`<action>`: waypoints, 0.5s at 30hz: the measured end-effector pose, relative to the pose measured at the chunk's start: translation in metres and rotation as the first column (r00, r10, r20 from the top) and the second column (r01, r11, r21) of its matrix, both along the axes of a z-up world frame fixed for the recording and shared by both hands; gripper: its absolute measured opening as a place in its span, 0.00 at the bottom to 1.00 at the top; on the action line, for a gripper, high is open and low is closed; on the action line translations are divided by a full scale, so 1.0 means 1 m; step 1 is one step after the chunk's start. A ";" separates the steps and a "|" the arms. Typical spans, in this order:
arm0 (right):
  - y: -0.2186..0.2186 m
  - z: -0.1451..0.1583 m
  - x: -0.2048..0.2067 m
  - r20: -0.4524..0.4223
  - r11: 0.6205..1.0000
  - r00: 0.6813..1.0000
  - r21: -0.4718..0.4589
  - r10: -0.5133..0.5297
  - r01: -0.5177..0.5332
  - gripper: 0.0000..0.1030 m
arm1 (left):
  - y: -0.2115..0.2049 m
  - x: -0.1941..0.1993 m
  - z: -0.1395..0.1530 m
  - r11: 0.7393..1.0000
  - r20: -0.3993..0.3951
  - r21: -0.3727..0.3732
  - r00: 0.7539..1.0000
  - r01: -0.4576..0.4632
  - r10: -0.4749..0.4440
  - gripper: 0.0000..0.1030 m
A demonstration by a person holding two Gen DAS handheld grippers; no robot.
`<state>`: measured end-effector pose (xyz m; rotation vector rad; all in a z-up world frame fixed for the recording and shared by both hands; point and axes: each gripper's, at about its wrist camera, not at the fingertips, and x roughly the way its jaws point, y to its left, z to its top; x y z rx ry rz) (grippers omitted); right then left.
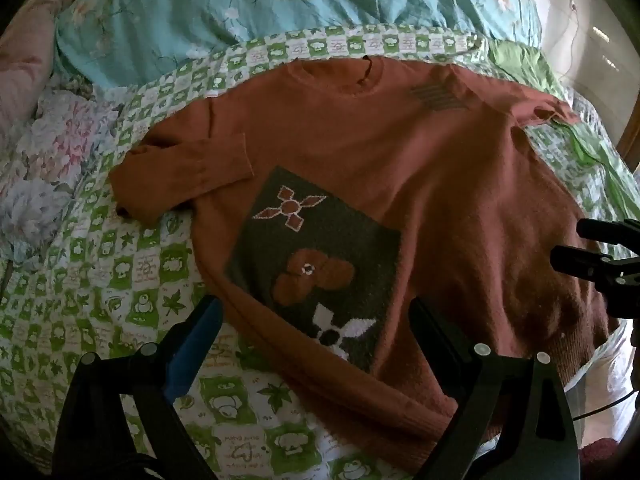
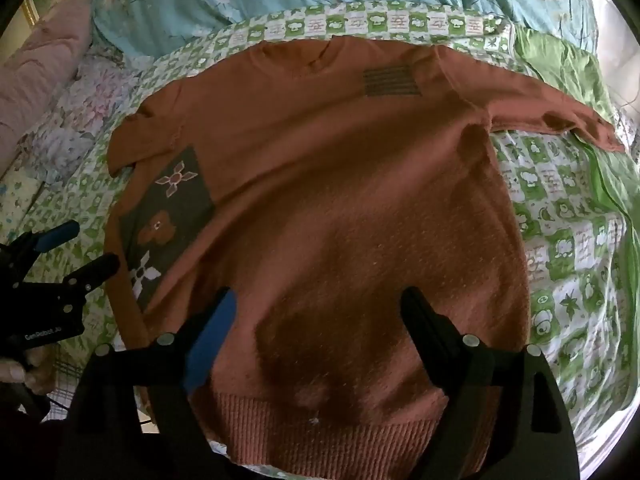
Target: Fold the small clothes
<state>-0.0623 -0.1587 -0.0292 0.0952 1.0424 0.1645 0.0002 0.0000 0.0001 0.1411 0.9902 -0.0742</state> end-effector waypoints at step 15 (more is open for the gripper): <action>-0.002 0.001 -0.001 0.005 1.000 1.000 0.005 -0.004 0.004 0.83 | -0.003 -0.005 0.002 1.000 -0.003 0.006 1.000 0.000 0.000 0.92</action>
